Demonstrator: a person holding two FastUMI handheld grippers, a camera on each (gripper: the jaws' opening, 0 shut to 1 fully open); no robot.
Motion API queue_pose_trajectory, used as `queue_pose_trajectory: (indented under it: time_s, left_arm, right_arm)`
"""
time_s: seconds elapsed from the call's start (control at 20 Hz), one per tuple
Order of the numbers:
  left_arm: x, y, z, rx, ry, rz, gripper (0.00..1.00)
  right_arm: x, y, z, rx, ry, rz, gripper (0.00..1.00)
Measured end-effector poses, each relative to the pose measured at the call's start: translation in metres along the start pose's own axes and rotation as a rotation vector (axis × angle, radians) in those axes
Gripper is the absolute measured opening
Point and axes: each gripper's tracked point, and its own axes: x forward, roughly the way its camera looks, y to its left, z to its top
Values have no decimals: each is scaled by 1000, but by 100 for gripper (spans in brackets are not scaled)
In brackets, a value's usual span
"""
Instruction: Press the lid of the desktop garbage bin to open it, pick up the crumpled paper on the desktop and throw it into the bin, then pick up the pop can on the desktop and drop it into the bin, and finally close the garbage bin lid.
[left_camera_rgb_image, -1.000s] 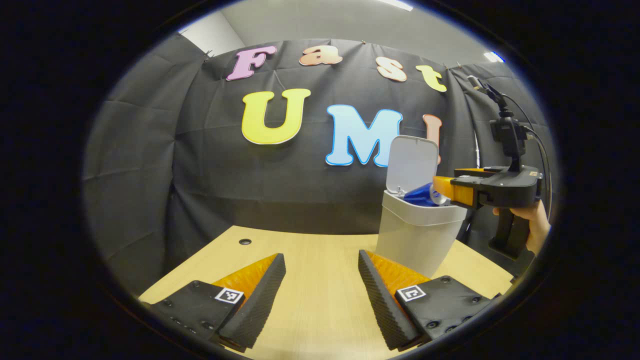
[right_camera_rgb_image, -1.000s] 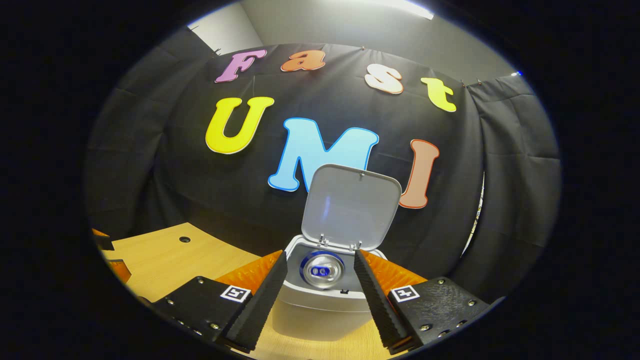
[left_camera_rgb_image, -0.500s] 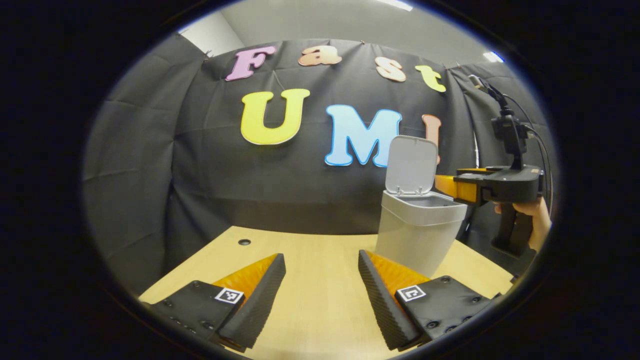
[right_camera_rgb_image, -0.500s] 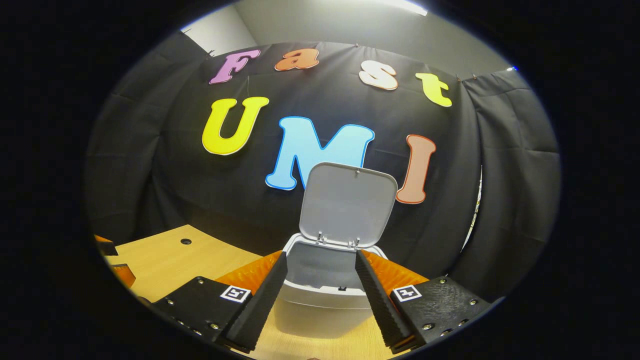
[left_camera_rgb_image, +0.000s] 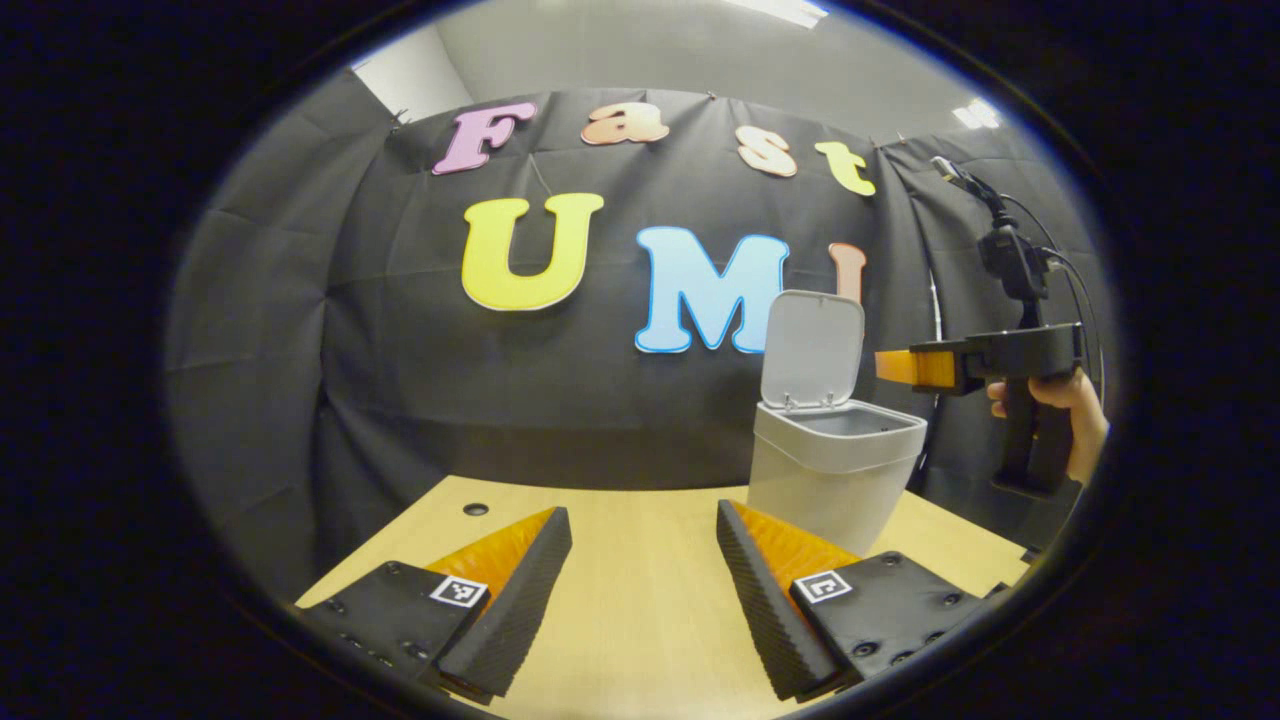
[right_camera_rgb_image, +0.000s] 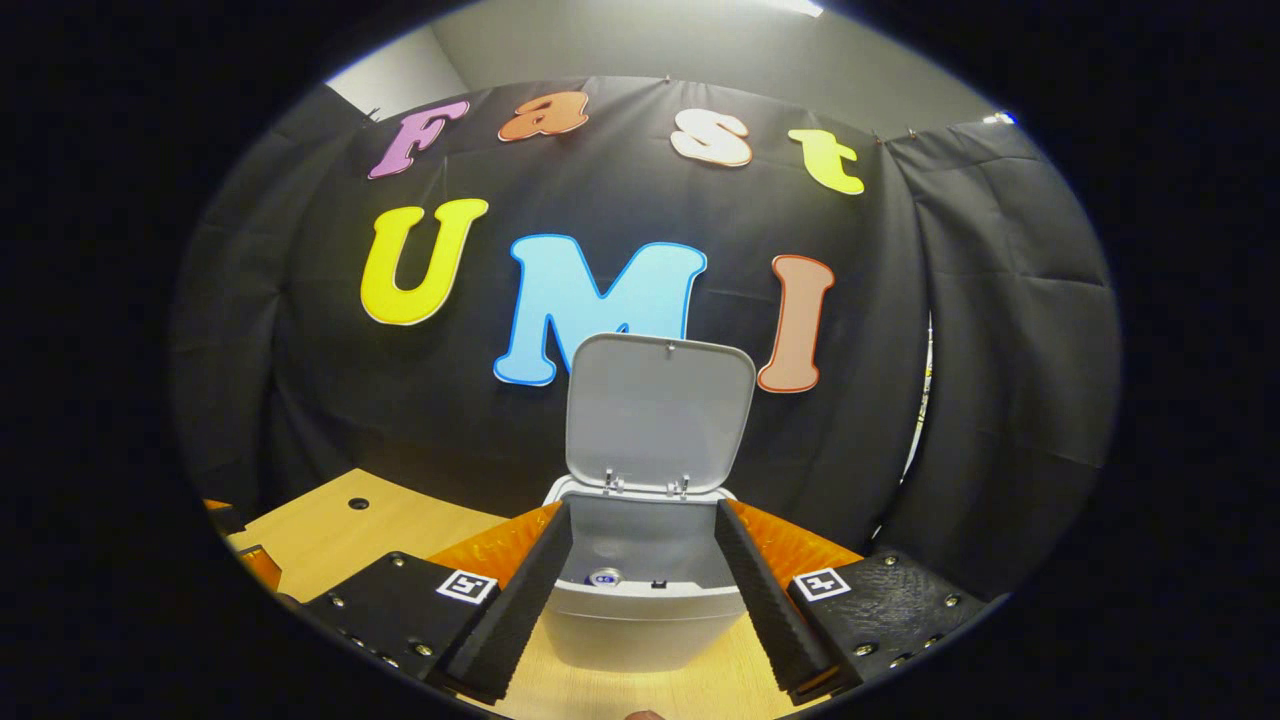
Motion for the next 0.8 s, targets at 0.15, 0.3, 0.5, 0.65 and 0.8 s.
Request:
queue_pose_trajectory:
  time_s: [0.15,0.3,0.5,0.65,0.8]
  left_arm:
    - [9,6,5,22,-22,-24,95]
    - [12,3,11,26,-46,-68,95]
    - [14,10,17,-13,-56,-46,95]
    - [17,16,18,-27,-70,11,96]
    - [17,20,15,-50,-62,52,96]
  right_arm:
    - [8,-12,18,23,-7,-62,92]
    - [19,-18,37,26,-4,-96,92]
    - [37,-15,60,32,-11,-74,92]
    - [54,-13,71,30,-15,-55,92]
    - [75,-9,88,66,-37,-36,92]
